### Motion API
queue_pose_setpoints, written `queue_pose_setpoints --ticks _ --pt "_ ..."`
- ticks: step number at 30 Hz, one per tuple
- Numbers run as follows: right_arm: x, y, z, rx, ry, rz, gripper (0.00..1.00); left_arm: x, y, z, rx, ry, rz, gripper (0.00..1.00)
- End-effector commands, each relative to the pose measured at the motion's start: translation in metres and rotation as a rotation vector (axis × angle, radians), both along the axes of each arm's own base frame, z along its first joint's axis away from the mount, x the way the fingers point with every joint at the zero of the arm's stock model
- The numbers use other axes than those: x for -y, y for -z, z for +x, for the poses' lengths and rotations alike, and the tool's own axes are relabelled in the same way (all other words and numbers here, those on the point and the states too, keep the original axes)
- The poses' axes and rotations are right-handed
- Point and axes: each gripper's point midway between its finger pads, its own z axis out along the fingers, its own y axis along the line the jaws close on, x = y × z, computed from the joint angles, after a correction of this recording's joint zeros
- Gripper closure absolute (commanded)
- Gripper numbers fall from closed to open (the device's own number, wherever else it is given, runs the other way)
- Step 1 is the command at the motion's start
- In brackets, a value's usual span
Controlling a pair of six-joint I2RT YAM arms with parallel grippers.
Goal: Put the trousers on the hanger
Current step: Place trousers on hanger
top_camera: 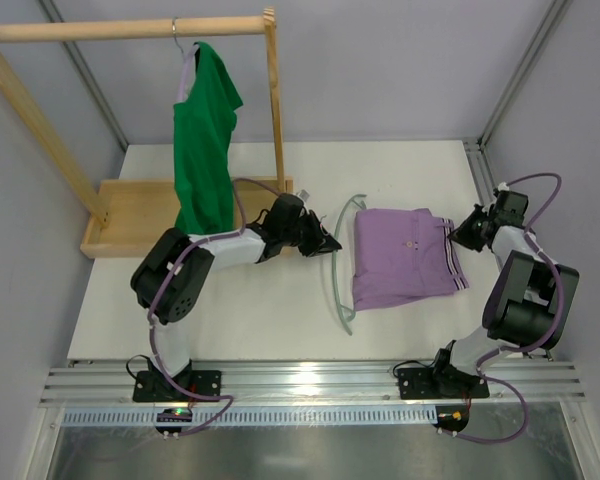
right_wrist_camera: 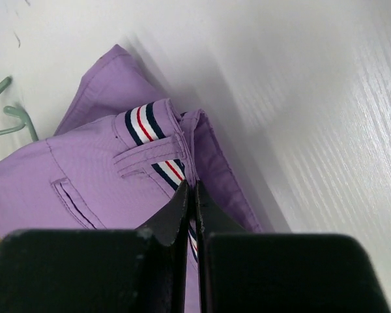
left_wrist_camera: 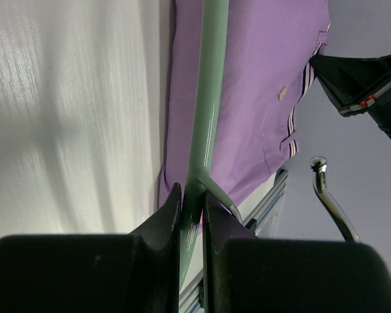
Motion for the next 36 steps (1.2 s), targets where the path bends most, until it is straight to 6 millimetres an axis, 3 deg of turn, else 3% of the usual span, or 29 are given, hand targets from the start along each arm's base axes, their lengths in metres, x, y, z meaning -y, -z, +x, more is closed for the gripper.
queue_pose_setpoints --ticks 1,4,8,11,14,15,18,19,22,23,24,27,28,29,30,32,35,36 --pt "0.02 0.005 0.001 -0.002 0.073 -0.065 0.96 -0.057 0.075 -0.011 -0.137 -0.138 0.272 1.0" --pt "0.033 0.013 -0.009 -0.038 0.141 -0.105 0.96 -0.059 0.072 -0.01 -0.129 -0.156 0.262 1.0" --pt "0.036 0.013 -0.003 -0.03 0.145 -0.085 0.95 -0.053 0.073 -0.011 -0.135 -0.134 0.236 1.0" --pt "0.028 0.007 -0.002 -0.026 0.12 -0.051 0.82 -0.036 0.067 -0.009 -0.111 -0.085 0.145 0.99" --pt "0.015 -0.016 -0.015 -0.015 0.104 -0.043 0.66 -0.035 0.065 -0.009 -0.103 -0.084 0.142 0.99" --pt "0.012 -0.032 -0.017 0.013 0.101 -0.054 0.6 -0.034 0.066 -0.01 -0.101 -0.086 0.147 1.0" --pt "-0.006 -0.052 -0.025 0.016 0.069 -0.077 0.57 -0.034 0.063 -0.009 -0.096 -0.085 0.143 0.99" --pt "-0.019 -0.067 -0.025 0.061 0.035 -0.052 0.57 -0.034 0.063 -0.008 -0.096 -0.087 0.144 0.99" --pt "-0.084 -0.098 -0.015 0.183 -0.161 0.038 0.57 -0.033 0.062 -0.007 -0.092 -0.086 0.144 0.99" --pt "-0.116 -0.105 -0.015 0.213 -0.255 0.085 0.57 -0.032 0.062 -0.006 -0.092 -0.087 0.143 0.99" --pt "-0.133 -0.12 -0.005 0.29 -0.312 0.119 0.57 -0.033 0.063 -0.008 -0.095 -0.086 0.147 0.99" --pt "-0.2 -0.139 -0.003 0.37 -0.514 0.272 0.58 -0.033 0.063 -0.006 -0.094 -0.094 0.15 0.99" --pt "-0.205 -0.142 0.0 0.378 -0.523 0.294 0.58 -0.034 0.065 -0.007 -0.099 -0.097 0.155 0.99" --pt "-0.225 -0.134 -0.001 0.349 -0.568 0.339 0.58 -0.037 0.067 -0.007 -0.101 -0.104 0.163 0.99" --pt "-0.244 -0.14 0.0 0.392 -0.63 0.366 0.57 -0.037 0.067 -0.007 -0.102 -0.107 0.167 1.0" --pt "-0.259 -0.128 0.001 0.368 -0.672 0.416 0.57 -0.039 0.069 -0.006 -0.104 -0.115 0.174 1.0" --pt "-0.272 -0.089 0.007 0.303 -0.704 0.516 0.57 -0.04 0.072 -0.009 -0.111 -0.119 0.181 0.99" --pt "-0.274 -0.066 0.011 0.263 -0.708 0.548 0.57 -0.042 0.073 -0.008 -0.111 -0.124 0.186 0.99"
